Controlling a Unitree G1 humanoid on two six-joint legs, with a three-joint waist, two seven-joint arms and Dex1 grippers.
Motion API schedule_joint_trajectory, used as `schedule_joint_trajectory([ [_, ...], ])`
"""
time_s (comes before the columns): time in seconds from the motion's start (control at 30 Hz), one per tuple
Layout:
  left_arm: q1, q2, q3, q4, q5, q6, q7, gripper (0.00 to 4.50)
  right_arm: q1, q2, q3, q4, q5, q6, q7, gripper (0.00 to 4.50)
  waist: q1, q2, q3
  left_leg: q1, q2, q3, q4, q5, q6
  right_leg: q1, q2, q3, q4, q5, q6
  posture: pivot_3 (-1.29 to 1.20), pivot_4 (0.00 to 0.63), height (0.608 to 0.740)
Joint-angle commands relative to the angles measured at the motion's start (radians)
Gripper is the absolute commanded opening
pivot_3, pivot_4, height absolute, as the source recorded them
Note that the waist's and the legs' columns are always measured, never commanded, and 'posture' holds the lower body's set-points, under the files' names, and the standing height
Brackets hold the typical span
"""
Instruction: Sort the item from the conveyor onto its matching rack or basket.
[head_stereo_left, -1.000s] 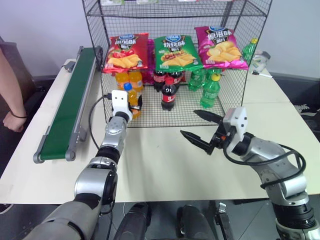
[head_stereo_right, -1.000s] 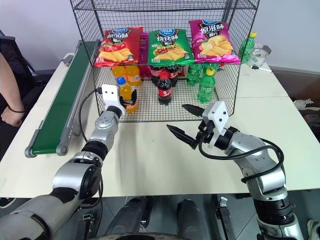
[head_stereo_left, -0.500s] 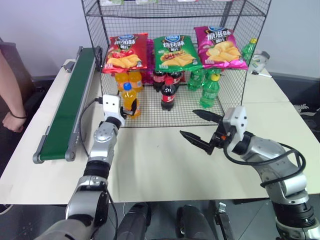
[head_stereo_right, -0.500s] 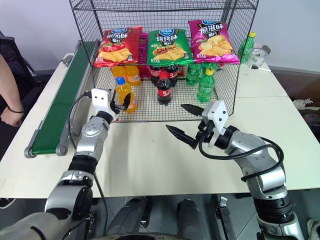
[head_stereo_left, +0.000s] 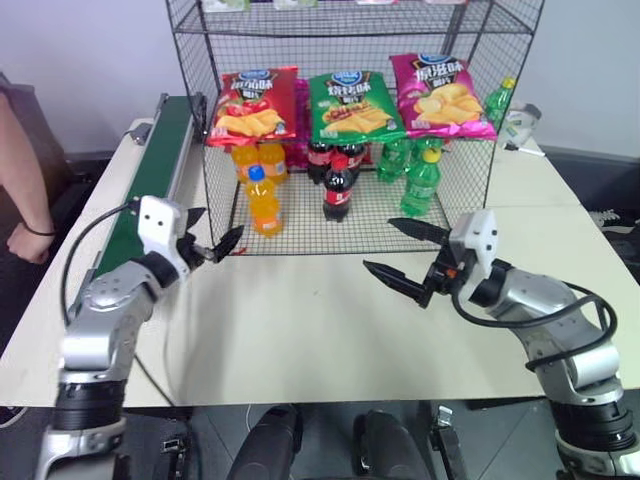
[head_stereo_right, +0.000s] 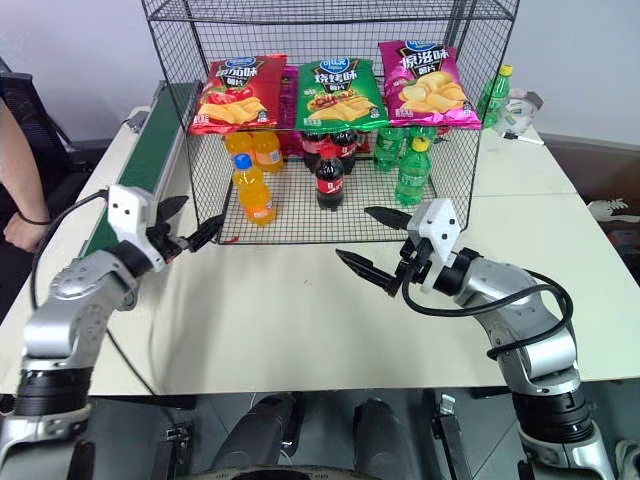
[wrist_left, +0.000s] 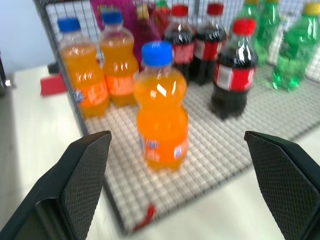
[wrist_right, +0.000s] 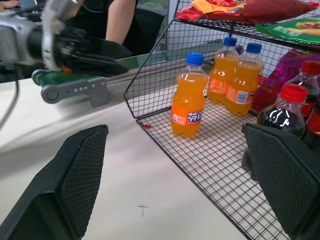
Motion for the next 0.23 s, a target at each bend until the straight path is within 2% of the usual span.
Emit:
schedule_joint_trajectory([
  [0.03, 0.029, 0.050, 0.062, -0.063, -0.047, 0.040, -0.042, 4.47, -0.006, -0.021, -0.042, 0.005, 0.018, -0.012, 0.019, 4.50, 0.000, 0.000, 0.000, 0.000, 0.000, 0.000, 0.000, 0.000, 0.000, 0.000, 0.000, 0.000, 0.000, 0.000, -0.001, 0.00, 0.150, 0.740],
  [0.23, 0.061, 0.070, 0.077, -0.086, -0.054, 0.062, -0.049, 4.47, -0.002, -0.025, -0.048, 0.013, 0.013, -0.019, 0.029, 4.50, -0.001, 0.000, 0.000, 0.000, 0.000, 0.000, -0.001, 0.000, 0.000, 0.000, 0.000, 0.001, -0.001, -0.002, -0.003, 0.00, 0.150, 0.740],
])
